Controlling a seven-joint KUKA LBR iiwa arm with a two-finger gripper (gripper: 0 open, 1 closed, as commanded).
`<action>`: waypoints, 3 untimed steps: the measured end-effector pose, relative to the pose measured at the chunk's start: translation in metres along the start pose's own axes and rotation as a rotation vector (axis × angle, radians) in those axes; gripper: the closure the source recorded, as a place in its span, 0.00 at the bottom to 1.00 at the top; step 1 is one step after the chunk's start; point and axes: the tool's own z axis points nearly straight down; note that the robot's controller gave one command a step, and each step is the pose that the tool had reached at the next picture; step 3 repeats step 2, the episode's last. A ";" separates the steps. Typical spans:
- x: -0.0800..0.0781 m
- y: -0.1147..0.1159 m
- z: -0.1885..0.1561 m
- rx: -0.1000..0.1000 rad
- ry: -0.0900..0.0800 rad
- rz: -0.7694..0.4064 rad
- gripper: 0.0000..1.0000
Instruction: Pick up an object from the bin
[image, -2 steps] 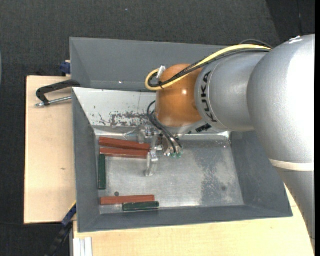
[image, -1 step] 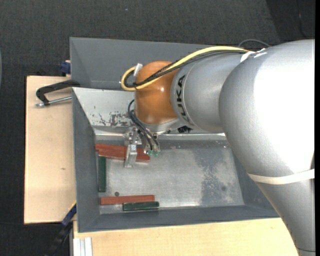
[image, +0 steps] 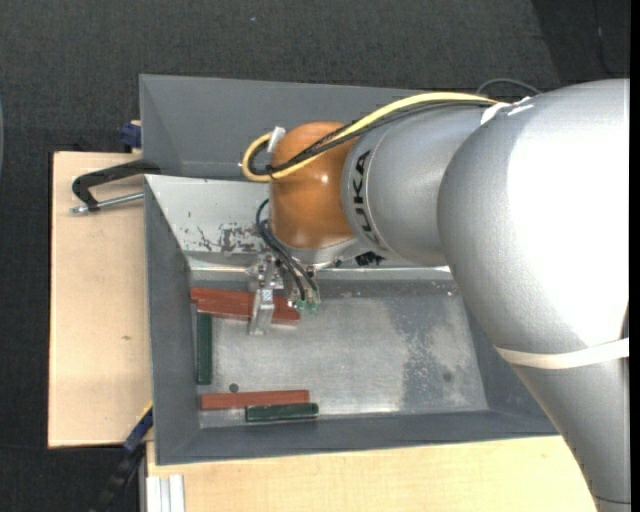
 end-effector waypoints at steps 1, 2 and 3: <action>0.022 -0.007 -0.021 0.003 0.012 -0.180 1.00; 0.010 0.023 -0.133 0.000 0.002 -0.406 1.00; 0.010 0.023 -0.133 0.000 0.002 -0.406 1.00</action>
Offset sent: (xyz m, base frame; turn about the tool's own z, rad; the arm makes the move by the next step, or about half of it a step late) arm -0.0118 0.0214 0.1321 -0.4069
